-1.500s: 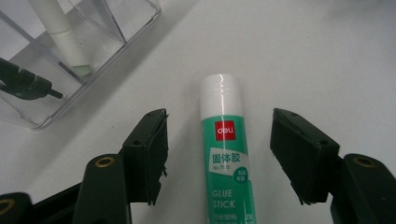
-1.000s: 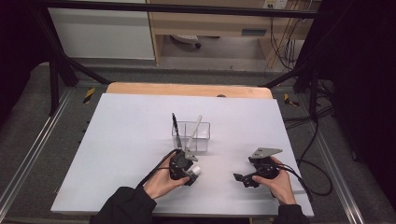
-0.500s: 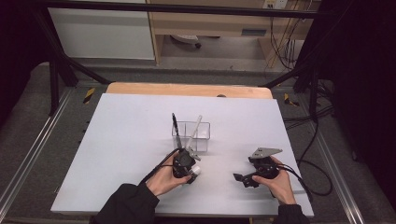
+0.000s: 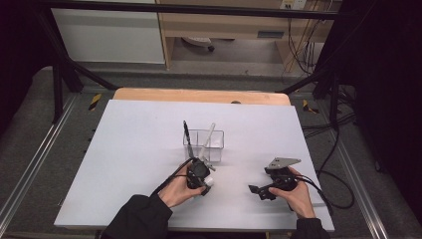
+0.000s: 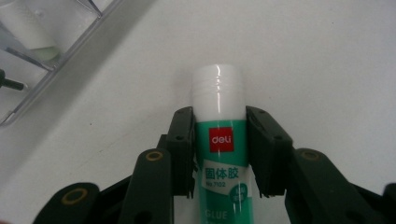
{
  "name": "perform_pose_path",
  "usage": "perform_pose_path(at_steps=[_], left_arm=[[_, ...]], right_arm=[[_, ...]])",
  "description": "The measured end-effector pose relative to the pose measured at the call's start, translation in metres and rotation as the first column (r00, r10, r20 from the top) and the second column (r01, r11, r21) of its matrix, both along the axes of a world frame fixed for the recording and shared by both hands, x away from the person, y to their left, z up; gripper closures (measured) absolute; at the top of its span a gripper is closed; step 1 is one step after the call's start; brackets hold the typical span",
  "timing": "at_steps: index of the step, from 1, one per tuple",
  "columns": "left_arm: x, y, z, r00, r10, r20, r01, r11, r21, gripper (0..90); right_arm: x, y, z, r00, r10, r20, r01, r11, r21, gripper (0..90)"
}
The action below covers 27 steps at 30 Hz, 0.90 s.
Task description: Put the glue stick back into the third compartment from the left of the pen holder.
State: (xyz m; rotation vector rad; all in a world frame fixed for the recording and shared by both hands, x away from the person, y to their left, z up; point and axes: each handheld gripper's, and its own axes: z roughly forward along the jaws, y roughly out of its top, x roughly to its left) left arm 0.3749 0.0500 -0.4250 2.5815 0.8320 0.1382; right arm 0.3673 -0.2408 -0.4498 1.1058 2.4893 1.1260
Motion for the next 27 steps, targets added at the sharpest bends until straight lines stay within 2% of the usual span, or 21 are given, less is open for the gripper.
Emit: perform_pose_path(at_steps=[6,16,23,27], left_arm=[[-0.001,-0.001,0.0,0.9994,0.033,-0.007,-0.033,0.9995,-0.001,64.5],[-0.003,0.003,0.0,0.9998,0.018,0.009,-0.018,0.9998,0.002,65.0],[-0.006,0.007,0.004,0.999,0.017,0.042,-0.017,0.9997,-0.02,65.2],[-0.005,0.01,0.006,0.999,0.018,0.041,-0.016,0.9995,-0.028,65.3]], right_arm=[[0.0,0.0,0.0,1.0,0.0,0.001,0.0,1.0,0.001,3.1],[0.0,0.0,0.0,1.0,0.0,0.003,0.0,1.0,0.003,3.1],[-0.001,0.0,0.001,1.0,-0.003,0.002,0.003,1.0,0.007,3.2],[-0.001,0.0,0.001,1.0,-0.003,0.003,0.003,1.0,0.009,3.2]])
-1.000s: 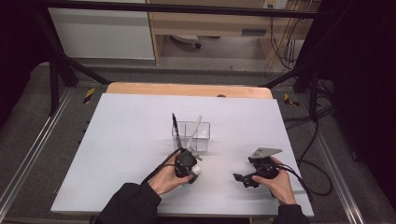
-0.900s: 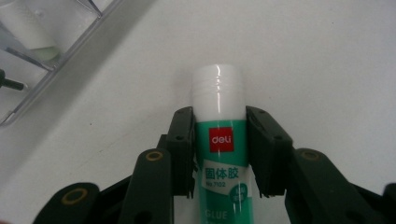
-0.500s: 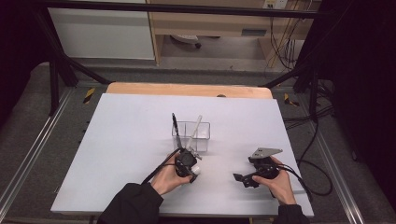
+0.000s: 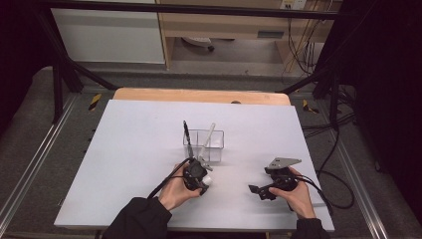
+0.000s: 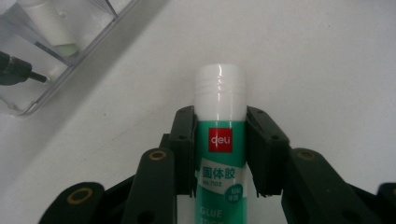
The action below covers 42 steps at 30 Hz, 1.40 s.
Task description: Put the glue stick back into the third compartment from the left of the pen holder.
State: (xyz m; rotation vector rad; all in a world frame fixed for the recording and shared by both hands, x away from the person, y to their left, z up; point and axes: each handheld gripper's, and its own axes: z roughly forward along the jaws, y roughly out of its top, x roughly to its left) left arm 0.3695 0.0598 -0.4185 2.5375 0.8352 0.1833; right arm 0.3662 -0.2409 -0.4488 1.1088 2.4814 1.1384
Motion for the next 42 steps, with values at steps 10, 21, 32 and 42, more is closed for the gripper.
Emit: perform_pose_path(at_steps=[10,21,32,42], left_arm=[[0.0,0.005,0.004,1.0,-0.003,0.002,0.004,1.0,-0.007,65.3],[-0.002,0.012,0.013,0.9996,0.005,0.027,-0.003,0.9976,-0.069,65.3],[-0.002,0.022,0.024,0.9972,0.041,0.062,-0.032,0.9882,-0.15,65.3],[0.0,0.026,0.035,0.9908,0.072,0.115,-0.044,0.9732,-0.225,65.3]], right_arm=[[0.0,0.0,0.0,1.0,0.001,0.001,-0.001,1.0,0.0,3.3],[0.0,-0.001,0.001,1.0,0.001,0.005,-0.001,1.0,0.003,3.3],[0.0,0.0,0.0,1.0,0.001,0.005,-0.001,1.0,0.002,3.2],[0.0,0.0,0.0,1.0,-0.002,0.004,0.002,1.0,0.001,3.1]])
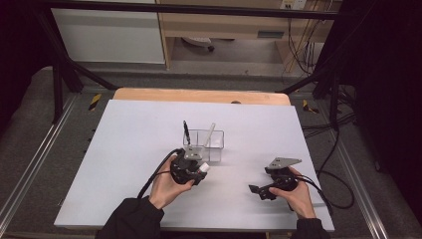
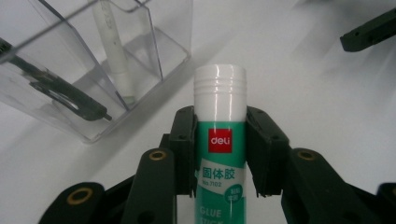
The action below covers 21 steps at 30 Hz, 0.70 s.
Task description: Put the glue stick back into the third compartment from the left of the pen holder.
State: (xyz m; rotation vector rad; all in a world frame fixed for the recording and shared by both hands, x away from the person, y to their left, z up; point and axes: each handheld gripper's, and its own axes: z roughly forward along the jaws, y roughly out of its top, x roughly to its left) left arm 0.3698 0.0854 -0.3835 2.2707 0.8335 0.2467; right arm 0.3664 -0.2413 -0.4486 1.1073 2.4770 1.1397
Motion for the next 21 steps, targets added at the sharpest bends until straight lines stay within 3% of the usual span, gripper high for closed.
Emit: perform_pose_path(at_steps=[10,21], left_arm=[[0.003,-0.001,0.016,0.998,0.023,0.058,-0.019,0.9968,-0.078,65.3],[0.011,-0.002,0.034,0.9922,0.062,0.108,-0.043,0.984,-0.173,65.3]], right_arm=[[0.0,0.0,0.0,1.0,0.003,-0.004,-0.003,1.0,-0.002,2.9],[0.0,0.0,0.0,1.0,0.002,-0.001,-0.002,1.0,-0.001,2.9]])
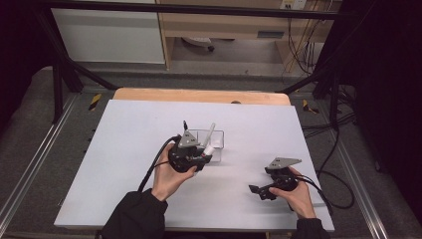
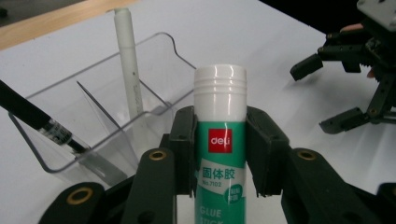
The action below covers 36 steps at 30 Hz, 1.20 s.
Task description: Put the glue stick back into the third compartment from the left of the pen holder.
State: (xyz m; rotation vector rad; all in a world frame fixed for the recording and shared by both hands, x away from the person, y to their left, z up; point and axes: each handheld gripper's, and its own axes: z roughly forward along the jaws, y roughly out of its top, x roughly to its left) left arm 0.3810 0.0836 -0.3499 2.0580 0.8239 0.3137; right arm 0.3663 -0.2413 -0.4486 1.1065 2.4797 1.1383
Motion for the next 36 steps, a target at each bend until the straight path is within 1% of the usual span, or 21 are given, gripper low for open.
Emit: perform_pose_path(at_steps=[4,10,11,14,20,21,23,25,31,34,36], left_arm=[[0.003,-0.001,0.004,0.9998,0.011,0.016,-0.01,0.9995,-0.03,65.3],[0.007,-0.005,0.01,0.9992,0.023,0.034,-0.021,0.9979,-0.062,65.3],[0.007,-0.006,0.011,0.9987,0.027,0.043,-0.024,0.9973,-0.07,65.3],[0.009,-0.009,0.015,0.9981,0.028,0.055,-0.023,0.9962,-0.084,65.3],[0.016,-0.013,0.02,0.9967,0.033,0.074,-0.026,0.9951,-0.096,65.3],[0.017,-0.014,0.021,0.9962,0.037,0.078,-0.029,0.9942,-0.104,65.3],[0.02,-0.015,0.021,0.9964,0.041,0.075,-0.033,0.9936,-0.108,65.2],[0.022,-0.016,0.022,0.9956,0.046,0.081,-0.038,0.9938,-0.105,65.3],[0.03,-0.022,0.026,0.994,0.058,0.093,-0.047,0.9922,-0.116,65.3],[0.035,-0.025,0.028,0.9925,0.065,0.103,-0.053,0.9919,-0.116,65.3],[0.038,-0.027,0.029,0.9921,0.071,0.103,-0.058,0.9909,-0.122,65.3]], right_arm=[[0.0,0.0,0.0,1.0,0.001,0.003,-0.001,1.0,-0.001,2.9],[0.0,-0.001,0.0,1.0,0.002,0.002,-0.002,1.0,-0.001,2.9],[0.0,-0.001,0.0,1.0,0.003,0.002,-0.003,1.0,0.0,2.9],[0.0,-0.001,0.0,1.0,0.003,0.002,-0.003,1.0,-0.003,2.8],[0.0,0.0,0.0,1.0,0.001,0.001,-0.001,1.0,-0.001,2.9],[0.0,0.0,0.0,1.0,0.002,0.003,-0.002,1.0,-0.002,2.9],[0.0,0.0,0.0,1.0,0.001,-0.005,-0.001,1.0,-0.001,2.9],[0.0,0.0,0.0,1.0,0.003,-0.002,-0.003,1.0,-0.004,2.9],[0.0,0.0,0.0,1.0,0.002,-0.005,-0.002,1.0,-0.001,2.8],[0.0,0.0,0.0,1.0,0.002,0.001,-0.002,1.0,-0.002,2.8],[0.0,0.0,0.0,1.0,0.005,0.003,-0.005,1.0,-0.001,2.8]])
